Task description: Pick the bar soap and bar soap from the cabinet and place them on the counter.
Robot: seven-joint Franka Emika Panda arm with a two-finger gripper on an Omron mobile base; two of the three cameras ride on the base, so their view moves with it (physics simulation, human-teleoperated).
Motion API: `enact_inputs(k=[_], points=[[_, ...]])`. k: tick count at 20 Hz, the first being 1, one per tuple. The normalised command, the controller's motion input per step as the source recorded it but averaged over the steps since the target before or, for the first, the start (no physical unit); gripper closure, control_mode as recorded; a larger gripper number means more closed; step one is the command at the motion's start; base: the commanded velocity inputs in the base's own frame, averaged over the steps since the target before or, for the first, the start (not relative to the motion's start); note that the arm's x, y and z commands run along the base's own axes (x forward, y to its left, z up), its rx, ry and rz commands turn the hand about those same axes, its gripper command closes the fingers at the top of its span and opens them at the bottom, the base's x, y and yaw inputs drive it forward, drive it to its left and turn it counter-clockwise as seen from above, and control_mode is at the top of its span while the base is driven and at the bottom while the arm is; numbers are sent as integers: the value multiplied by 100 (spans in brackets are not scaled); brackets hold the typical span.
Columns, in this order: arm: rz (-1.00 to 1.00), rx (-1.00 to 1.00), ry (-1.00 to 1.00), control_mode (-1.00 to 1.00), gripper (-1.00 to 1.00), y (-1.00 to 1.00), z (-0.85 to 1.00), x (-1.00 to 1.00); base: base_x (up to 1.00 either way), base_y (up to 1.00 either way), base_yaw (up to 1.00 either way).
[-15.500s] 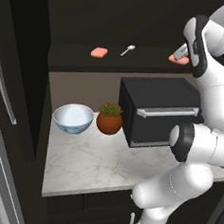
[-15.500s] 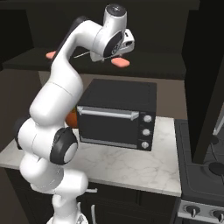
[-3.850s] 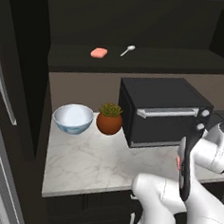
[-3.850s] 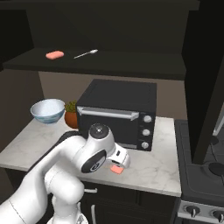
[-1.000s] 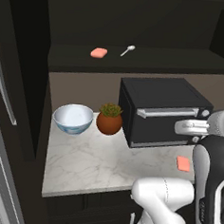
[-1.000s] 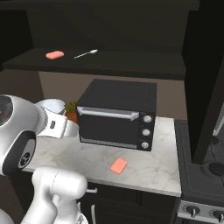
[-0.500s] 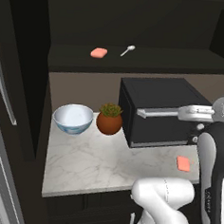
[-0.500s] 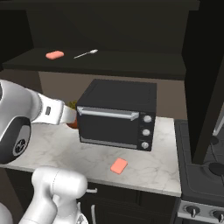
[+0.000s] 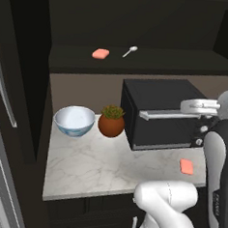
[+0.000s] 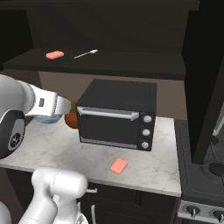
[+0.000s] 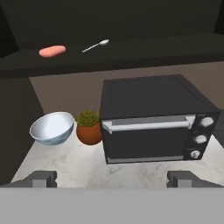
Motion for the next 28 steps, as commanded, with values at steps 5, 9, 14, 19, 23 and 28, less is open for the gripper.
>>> enact_inputs(k=[5,9,14,19,23,28], points=[[0,11,-6,-100,-100,15,2,29,0,0,0],[0,8,0,-100,-100,18,12,49,0,0,0],[0,3,0,-100,-100,4,33,37,0,0,0],[0,0,0,-100,-100,3,43,18,0,0,0],[0,0,0,-100,-100,10,24,32,0,0,0],[0,0,0,-100,-100,12,15,44,0,0,0]])
